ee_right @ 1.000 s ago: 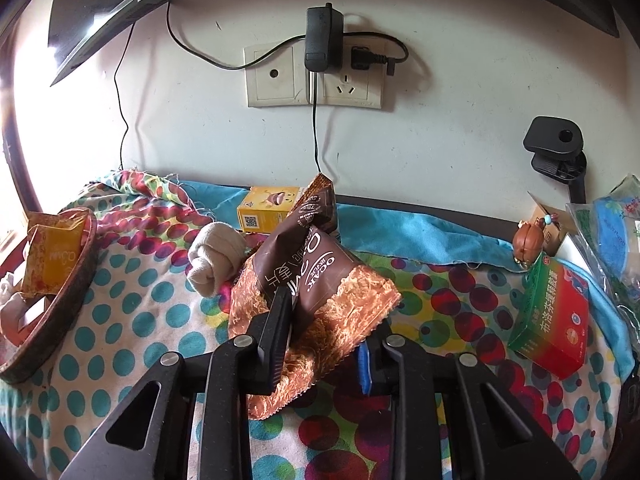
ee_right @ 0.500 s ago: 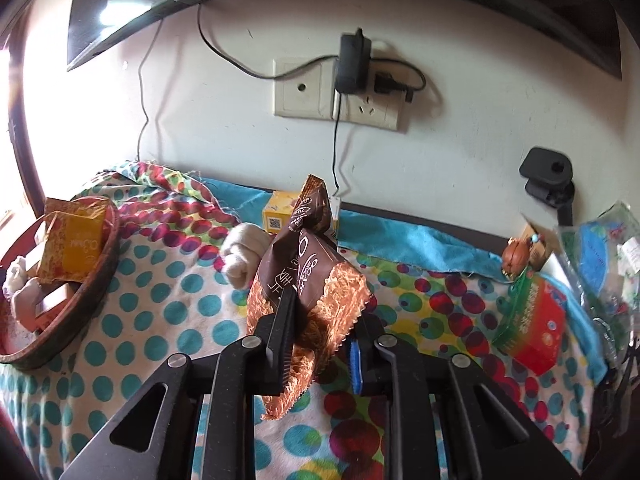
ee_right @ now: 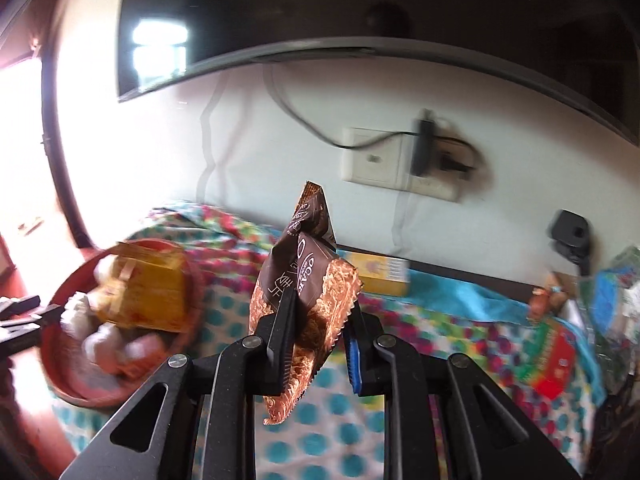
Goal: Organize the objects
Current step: 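Carry the brown chocolate bag into the red tray and open the right tool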
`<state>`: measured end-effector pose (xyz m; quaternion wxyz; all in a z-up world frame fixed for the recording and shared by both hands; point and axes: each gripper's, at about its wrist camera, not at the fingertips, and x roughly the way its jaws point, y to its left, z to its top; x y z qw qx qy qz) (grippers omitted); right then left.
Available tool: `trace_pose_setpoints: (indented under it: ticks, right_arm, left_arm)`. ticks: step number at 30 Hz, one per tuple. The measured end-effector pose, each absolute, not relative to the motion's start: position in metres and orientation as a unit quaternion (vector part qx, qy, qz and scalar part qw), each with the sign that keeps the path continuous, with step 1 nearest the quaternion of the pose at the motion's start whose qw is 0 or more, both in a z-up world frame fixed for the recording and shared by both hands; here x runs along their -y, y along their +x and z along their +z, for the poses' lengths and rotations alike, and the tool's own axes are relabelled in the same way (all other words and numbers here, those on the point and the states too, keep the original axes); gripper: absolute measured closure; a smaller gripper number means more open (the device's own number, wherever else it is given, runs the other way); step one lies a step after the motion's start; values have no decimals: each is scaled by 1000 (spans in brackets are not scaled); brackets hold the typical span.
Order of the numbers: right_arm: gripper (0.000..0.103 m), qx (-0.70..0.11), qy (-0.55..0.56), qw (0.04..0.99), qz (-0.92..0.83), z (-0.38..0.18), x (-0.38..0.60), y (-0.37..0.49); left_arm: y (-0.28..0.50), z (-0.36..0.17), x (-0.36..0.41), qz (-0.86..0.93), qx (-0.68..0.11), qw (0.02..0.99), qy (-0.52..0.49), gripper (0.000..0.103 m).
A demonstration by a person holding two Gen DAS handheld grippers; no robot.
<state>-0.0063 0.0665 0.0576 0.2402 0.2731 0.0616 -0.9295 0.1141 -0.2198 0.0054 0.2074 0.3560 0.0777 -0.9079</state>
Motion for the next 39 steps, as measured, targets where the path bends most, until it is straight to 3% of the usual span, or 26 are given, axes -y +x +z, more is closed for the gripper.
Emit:
trace_pose_setpoints:
  ticks: [13,24,31,33,35,39]
  right_arm:
    - [83,-57,317,408,-855,36,116,32]
    - [82,-79,358,425,-828,-3,168,35]
    - [65,-84,350,412,-837,-2,148,28]
    - [48,-81,342,402,-845,2,137,25]
    - [42,-84,328,385,-859,7,124,23]
    - [42,-92,303,347,-883,17,86,20]
  left_arm:
    - [140,5,261,-897,-123,240,349,37]
    - [151,-2,292,-888,-145,262,348,37]
    - [142,-8,287,-889,-143,251,356,37]
    - [140,-8,283,-890,-139,246,357,37]
    - [135,-6,276,-892,-132,238,360,37]
    - [127,4,256,-902,-106,224,354,37]
